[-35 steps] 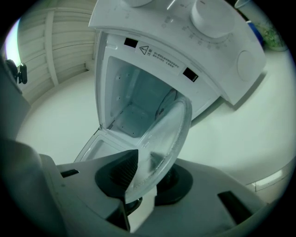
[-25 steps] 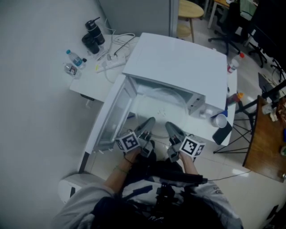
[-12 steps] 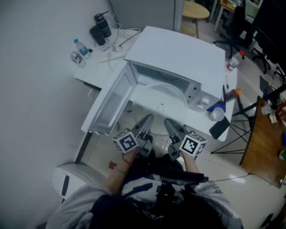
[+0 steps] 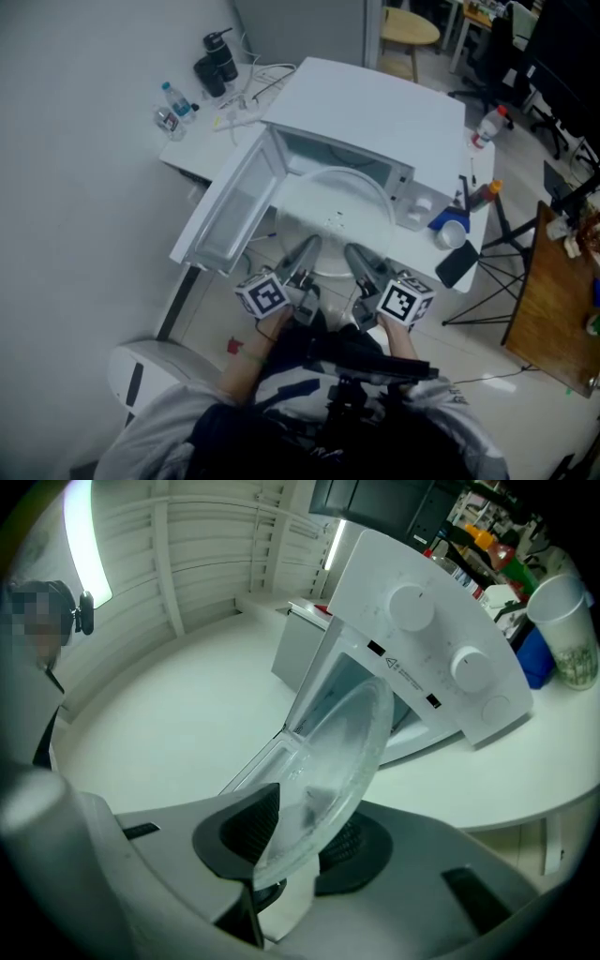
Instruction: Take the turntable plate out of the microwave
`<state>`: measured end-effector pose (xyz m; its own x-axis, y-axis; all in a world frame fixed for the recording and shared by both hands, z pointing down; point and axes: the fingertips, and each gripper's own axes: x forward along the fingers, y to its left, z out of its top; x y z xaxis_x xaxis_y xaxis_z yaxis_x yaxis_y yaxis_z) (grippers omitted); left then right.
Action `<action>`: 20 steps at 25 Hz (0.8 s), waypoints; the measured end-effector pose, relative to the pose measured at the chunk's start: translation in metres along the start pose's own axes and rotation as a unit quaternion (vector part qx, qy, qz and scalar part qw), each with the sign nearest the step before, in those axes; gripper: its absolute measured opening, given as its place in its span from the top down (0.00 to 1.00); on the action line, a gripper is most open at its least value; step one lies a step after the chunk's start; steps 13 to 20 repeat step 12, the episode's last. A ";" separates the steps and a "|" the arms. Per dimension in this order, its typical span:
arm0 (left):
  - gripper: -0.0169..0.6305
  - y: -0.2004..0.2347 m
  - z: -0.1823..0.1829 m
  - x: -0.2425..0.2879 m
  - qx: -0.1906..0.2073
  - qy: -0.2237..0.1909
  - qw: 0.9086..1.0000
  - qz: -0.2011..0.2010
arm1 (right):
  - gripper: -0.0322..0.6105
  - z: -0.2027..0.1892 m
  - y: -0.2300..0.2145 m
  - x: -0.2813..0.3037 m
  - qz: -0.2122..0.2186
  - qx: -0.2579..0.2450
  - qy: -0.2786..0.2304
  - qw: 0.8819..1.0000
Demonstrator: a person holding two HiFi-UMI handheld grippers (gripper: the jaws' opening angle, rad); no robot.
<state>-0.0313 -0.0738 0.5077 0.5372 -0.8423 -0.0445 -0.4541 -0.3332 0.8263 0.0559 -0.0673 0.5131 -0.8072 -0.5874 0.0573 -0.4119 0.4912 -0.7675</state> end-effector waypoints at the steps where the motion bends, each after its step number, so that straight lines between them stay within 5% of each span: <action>1: 0.86 -0.001 -0.001 -0.001 0.000 0.000 1.000 0.001 | 0.78 0.000 0.000 -0.001 0.000 0.000 0.000 1.000; 20: 0.86 -0.003 -0.007 -0.008 0.013 -0.001 1.000 0.009 | 0.78 -0.005 0.003 -0.009 0.007 -0.003 0.006 1.000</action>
